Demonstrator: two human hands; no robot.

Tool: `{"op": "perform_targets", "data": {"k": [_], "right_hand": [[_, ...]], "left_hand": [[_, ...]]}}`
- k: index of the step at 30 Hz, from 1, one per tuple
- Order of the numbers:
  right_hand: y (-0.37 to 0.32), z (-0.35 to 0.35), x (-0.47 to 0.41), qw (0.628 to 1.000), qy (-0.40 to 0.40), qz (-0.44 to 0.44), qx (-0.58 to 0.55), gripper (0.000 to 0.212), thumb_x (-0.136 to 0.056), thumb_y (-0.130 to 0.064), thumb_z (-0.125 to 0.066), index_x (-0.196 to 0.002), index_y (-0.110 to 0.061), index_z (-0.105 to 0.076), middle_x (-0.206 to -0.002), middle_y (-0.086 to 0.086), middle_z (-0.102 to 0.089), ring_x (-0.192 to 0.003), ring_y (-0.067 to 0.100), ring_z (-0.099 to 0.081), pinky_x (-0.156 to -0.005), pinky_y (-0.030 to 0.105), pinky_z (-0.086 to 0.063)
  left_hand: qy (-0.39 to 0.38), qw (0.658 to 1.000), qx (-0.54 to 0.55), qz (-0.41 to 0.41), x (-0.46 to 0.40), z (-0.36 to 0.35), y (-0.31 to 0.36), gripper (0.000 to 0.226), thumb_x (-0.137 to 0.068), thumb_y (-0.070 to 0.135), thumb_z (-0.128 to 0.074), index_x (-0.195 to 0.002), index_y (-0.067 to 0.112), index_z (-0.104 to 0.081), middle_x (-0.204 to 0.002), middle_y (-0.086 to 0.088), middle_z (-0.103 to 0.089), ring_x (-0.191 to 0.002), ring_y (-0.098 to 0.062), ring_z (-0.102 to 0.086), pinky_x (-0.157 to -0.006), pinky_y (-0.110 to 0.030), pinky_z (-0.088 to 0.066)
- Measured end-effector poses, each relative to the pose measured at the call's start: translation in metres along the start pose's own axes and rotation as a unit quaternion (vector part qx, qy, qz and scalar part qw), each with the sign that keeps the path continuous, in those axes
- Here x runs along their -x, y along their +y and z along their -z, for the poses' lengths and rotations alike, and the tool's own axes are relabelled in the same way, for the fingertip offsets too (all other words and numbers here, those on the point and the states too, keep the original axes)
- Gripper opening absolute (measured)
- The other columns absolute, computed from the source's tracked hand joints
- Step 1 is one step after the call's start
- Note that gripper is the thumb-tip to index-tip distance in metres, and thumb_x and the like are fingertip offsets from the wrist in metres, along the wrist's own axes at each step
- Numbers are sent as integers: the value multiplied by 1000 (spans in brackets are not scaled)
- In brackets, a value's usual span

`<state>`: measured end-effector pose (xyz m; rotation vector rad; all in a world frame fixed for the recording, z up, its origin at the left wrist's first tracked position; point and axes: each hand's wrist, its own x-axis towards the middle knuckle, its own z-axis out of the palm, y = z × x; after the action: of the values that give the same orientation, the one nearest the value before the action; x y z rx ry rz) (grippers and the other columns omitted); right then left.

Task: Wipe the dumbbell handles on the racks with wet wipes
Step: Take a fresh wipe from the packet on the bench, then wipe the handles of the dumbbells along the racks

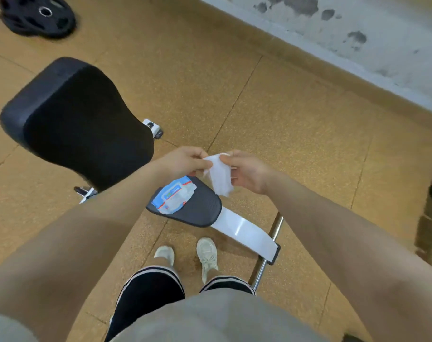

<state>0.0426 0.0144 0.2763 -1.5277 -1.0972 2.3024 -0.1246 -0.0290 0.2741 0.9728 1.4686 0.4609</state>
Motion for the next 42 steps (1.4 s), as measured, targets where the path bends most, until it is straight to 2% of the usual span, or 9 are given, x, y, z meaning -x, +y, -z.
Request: {"op": "perform_targets", "data": {"k": [3,11,16,20,27,30,33,36,42], "right_hand": [[9,4,19,998,42,42,-14,25,-90,-2,-54,-72,-16,-42,-76,4,-53,-71,16,-55,-69,28,-45],[57,-33,59,979,116,72,-149,24,-95,-11,-50,-72,-14,-40,-52,-3,-38,-54,12,-36,-68,29,-40],[87,-78,94,945,243,121,-183,15,-93,-16,-53,-80,-15,-48,-75,2,-57,-73,15,-55,-84,28,-49],[130,-104,146,896,315,147,-277,13,-95,-19,-50,-85,-14,-56,-81,0,-58,-79,13,-56,-85,28,-45],[222,-136,237,765,487,132,-401,15,-93,-11,-53,-79,-9,-51,-74,6,-58,-60,14,-56,-46,19,-46],[264,-149,267,713,609,65,-341,17,-88,-9,-60,-76,-16,-51,-73,2,-51,-62,12,-48,-54,21,-39],[310,-159,299,654,664,53,-359,17,-92,-22,-54,-95,-7,-61,-89,8,-59,-73,15,-52,-67,25,-43],[352,-161,336,663,672,54,-326,41,-90,-37,-56,-105,0,-63,-97,12,-64,-81,16,-54,-72,28,-41],[435,-129,415,704,684,15,-190,40,-80,-35,-67,-70,1,-54,-67,8,-39,-63,20,-37,-56,30,-25]], "left_hand": [[-39,998,36,16,4,-9,0,24,-86,1,-48,-66,13,-47,-65,-4,-50,-67,-15,-45,-70,-25,-40],[-155,987,-29,-32,23,7,-6,24,-89,10,-57,-68,14,-45,-75,-5,-63,-73,-10,-63,-83,-29,-45],[-285,957,-28,-42,43,5,-5,21,-96,15,-47,-75,17,-46,-78,0,-63,-83,-17,-60,-93,-34,-46],[-364,928,-52,-56,66,-29,-1,15,-93,7,-50,-80,15,-50,-77,-3,-52,-70,-13,-55,-86,-30,-48],[-503,846,-168,-53,126,-140,-3,9,-93,13,-52,-84,16,-53,-74,8,-66,-73,-5,-64,-71,-20,-50],[-530,817,-218,-64,157,-186,-17,11,-92,13,-53,-82,15,-55,-76,6,-64,-77,-8,-61,-80,-24,-50],[-525,804,-268,-83,195,-245,-34,20,-92,14,-52,-73,17,-51,-60,6,-53,-60,-10,-48,-60,-23,-41],[-532,782,-308,-102,234,-306,-54,22,-93,14,-50,-71,18,-47,-60,4,-45,-49,-5,-44,-50,-17,-40],[-584,718,-352,-137,307,-427,-81,19,-87,5,-54,-72,16,-51,-62,1,-51,-57,-9,-49,-54,-15,-46]]}}
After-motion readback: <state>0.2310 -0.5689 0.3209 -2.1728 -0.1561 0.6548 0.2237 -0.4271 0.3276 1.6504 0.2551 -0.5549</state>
